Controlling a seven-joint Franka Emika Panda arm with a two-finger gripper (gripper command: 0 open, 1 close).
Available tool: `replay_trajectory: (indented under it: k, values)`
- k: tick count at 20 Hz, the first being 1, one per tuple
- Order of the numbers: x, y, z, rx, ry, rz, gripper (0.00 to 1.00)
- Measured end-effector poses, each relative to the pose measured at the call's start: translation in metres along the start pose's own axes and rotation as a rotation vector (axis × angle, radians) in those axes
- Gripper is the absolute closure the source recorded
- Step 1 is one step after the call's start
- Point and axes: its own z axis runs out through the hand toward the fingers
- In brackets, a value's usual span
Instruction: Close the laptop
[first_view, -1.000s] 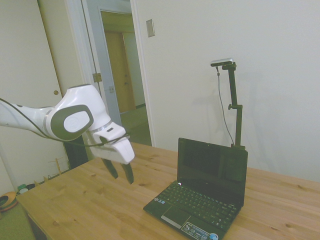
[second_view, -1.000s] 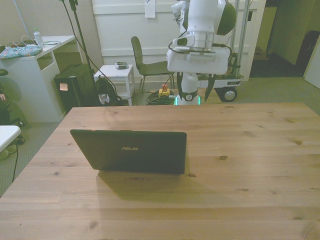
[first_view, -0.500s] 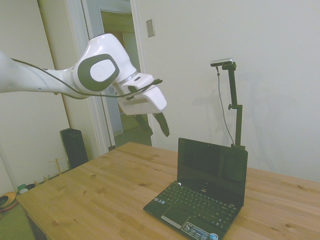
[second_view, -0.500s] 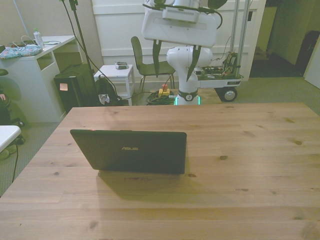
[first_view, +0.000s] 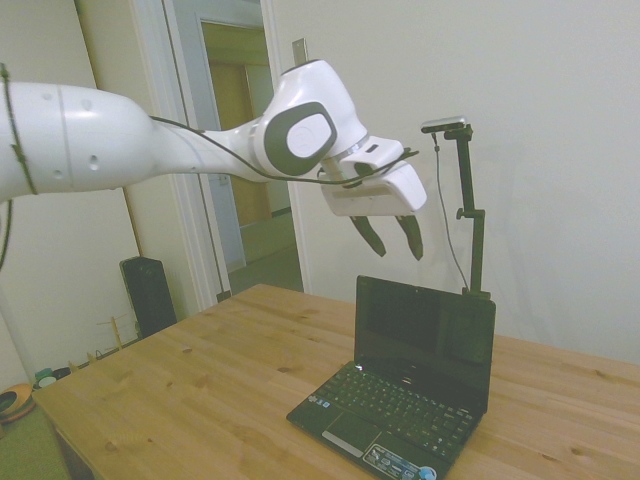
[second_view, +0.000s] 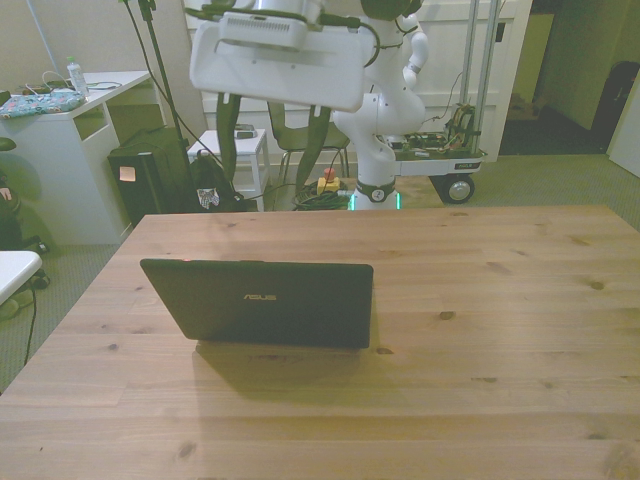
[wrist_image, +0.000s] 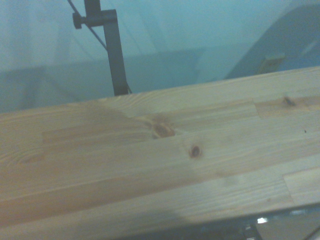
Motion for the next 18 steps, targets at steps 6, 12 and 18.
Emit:
replay_trajectory:
  k: [6, 12, 18]
  values:
    - [0.039, -0.013, 0.062, 0.003, -0.048, 0.032, 0.00]
    - [0.047, -0.036, 0.114, -0.001, -0.092, 0.022, 1.00]
    - [0.039, -0.060, 0.124, 0.008, -0.135, -0.002, 1.00]
